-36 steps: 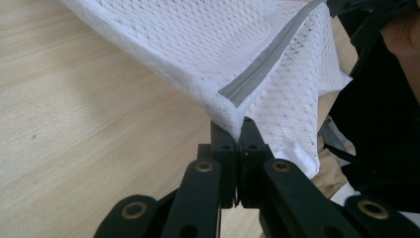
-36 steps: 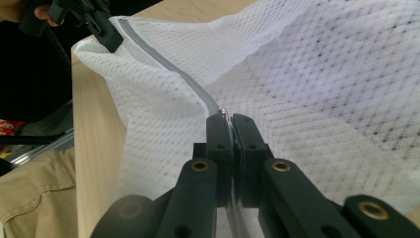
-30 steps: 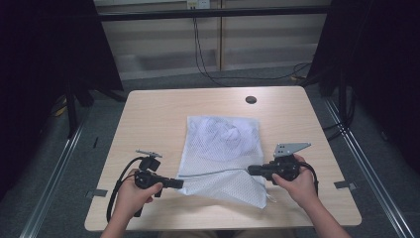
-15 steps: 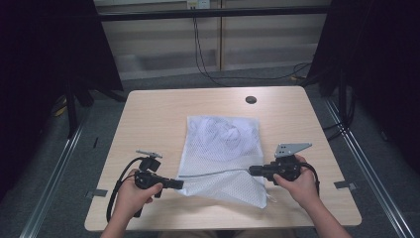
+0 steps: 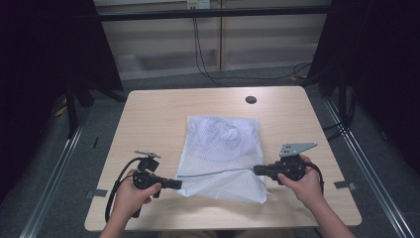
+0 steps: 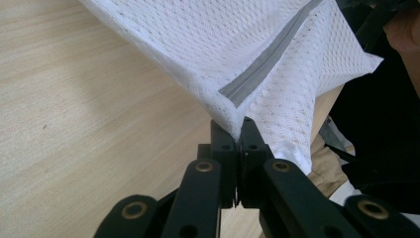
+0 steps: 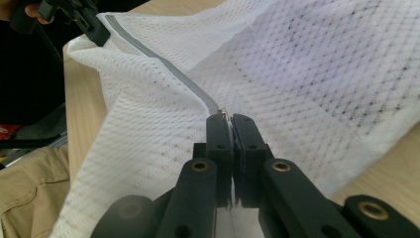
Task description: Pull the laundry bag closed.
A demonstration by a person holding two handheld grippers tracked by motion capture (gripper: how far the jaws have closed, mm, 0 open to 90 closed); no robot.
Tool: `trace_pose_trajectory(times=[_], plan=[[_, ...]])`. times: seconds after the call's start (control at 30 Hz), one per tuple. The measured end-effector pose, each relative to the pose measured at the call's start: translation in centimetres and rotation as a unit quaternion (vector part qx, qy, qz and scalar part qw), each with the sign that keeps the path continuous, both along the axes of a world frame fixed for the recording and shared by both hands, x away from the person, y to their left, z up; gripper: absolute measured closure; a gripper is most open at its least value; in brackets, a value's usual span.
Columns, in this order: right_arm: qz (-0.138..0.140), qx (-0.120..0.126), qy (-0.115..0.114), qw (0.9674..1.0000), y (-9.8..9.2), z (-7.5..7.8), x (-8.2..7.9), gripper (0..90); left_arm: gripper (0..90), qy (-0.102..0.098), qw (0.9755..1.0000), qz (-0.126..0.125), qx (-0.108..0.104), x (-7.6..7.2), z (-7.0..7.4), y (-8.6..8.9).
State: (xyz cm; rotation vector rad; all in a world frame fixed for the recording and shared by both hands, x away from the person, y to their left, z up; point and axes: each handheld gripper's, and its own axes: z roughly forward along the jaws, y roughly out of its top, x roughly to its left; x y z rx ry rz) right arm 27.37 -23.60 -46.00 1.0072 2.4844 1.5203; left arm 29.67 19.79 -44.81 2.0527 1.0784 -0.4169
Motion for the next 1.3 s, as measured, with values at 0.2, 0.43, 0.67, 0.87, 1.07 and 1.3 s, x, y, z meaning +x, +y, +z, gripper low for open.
trace_pose_trajectory(times=[0.2, 0.43, 0.67, 0.87, 1.07, 1.3], plan=[[-0.001, -0.001, -0.002, 1.0000, -0.2, 0.0, -0.1, 87.4, 88.7, 0.000, 1.0000, -0.002, 0.000, 0.0, 0.0, -0.1], [-0.002, -0.006, -0.002, 1.0000, -0.7, 0.1, -0.1, 87.4, 88.7, 0.003, 1.0000, 0.000, -0.002, 0.0, -0.1, -0.1], [-0.010, -0.004, -0.001, 0.9999, -1.2, 0.0, -0.2, 87.4, 88.7, 0.006, 1.0000, -0.001, -0.001, 0.0, -0.1, -0.2], [-0.011, -0.002, -0.003, 0.9999, -1.5, -0.1, -0.1, 87.4, 88.7, 0.004, 1.0000, -0.003, -0.002, 0.0, -0.1, -0.2], [-0.017, 0.001, -0.003, 0.9998, -1.9, 0.0, -0.2, 87.4, 88.7, 0.001, 1.0000, 0.000, 0.000, 0.0, -0.1, 0.0], [-0.022, 0.004, -0.005, 0.9997, -2.3, 0.0, -0.3, 87.3, 88.7, 0.002, 1.0000, 0.000, 0.000, 0.0, -0.1, -0.1]])
